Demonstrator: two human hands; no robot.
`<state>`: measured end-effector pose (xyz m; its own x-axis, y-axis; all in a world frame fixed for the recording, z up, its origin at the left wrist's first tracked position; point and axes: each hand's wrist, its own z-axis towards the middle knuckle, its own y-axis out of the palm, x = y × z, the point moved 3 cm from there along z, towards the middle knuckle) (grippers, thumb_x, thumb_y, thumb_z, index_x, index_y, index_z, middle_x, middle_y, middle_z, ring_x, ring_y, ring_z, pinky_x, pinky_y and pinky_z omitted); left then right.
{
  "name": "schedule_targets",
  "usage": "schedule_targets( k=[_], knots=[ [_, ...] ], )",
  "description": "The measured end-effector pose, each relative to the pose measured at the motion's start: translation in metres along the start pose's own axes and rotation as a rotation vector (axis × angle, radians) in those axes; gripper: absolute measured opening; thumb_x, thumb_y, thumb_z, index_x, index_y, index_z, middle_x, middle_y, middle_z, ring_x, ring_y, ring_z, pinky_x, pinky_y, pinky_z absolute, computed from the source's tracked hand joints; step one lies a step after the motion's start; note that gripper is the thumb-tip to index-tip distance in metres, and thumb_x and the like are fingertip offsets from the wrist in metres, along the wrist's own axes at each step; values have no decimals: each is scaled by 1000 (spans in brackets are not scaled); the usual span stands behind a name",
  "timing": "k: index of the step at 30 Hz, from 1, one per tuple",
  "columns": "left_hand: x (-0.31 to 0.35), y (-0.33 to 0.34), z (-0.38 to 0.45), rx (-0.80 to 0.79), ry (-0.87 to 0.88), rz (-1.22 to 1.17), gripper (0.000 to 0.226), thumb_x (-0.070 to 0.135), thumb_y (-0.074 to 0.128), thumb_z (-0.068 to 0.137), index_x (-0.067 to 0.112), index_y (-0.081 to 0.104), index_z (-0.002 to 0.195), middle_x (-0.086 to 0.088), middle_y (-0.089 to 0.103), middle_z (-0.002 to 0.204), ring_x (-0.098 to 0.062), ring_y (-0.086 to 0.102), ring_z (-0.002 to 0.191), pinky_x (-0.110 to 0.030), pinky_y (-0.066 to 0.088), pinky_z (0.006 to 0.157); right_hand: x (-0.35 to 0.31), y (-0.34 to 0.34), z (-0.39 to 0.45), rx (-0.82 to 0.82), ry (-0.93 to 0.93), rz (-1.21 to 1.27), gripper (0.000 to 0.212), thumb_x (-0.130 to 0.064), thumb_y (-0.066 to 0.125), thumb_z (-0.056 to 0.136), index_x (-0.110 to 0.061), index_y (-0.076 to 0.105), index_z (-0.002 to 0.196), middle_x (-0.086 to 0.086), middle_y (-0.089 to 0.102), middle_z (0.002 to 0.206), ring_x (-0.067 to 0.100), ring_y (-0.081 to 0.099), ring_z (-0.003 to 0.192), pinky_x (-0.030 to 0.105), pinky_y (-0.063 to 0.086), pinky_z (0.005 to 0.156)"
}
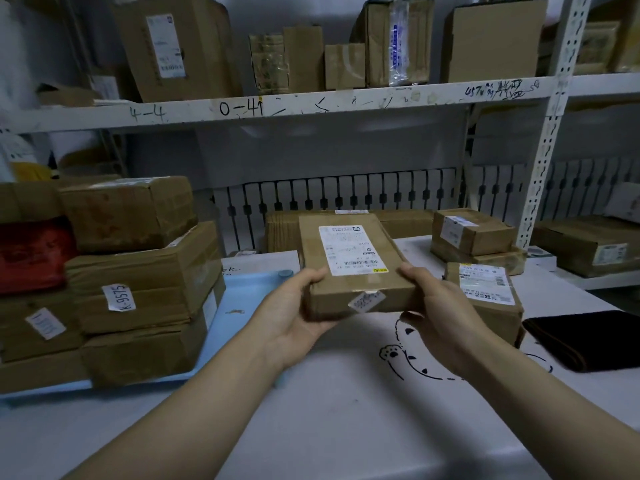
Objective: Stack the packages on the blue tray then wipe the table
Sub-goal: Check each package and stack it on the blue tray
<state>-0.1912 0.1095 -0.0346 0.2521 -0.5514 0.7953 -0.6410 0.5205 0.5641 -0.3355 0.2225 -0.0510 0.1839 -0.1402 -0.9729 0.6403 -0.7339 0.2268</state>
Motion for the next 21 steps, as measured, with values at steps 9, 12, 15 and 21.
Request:
schedule_targets(
  k=[9,12,15,21],
  knots=[
    [97,35,-29,-26,172,47,35,8,51,94,1,57,128,-24,67,120,-37,65,104,-48,55,71,-70,53,14,-125,-82,245,35,-46,52,98,-16,63,112,9,72,117,21,64,113,39,47,102],
    [137,33,-52,-9,237,35,24,11,55,95,0,59,116,-27,66,120,-39,63,108,-50,52,74,-95,82,16,-358,-115,269,57,-54,37,101,-10,66,122,12,72,118,24,64,116,38,44,106],
    [182,14,-72,31,309,27,19,12,56,95,0,56,110,-31,65,118,-43,62,109,-53,52,82,-113,114,19,-445,-157,237,66,-62,36,98,-12,58,136,8,64,134,22,56,128,41,32,116],
    [257,-35,-92,167,408,28,24,15,54,97,0,54,117,-32,65,106,-44,65,90,-57,56,63,-128,193,7,-458,-208,76,66,-60,38,98,-16,45,148,3,42,154,22,39,141,43,24,120]
  ],
)
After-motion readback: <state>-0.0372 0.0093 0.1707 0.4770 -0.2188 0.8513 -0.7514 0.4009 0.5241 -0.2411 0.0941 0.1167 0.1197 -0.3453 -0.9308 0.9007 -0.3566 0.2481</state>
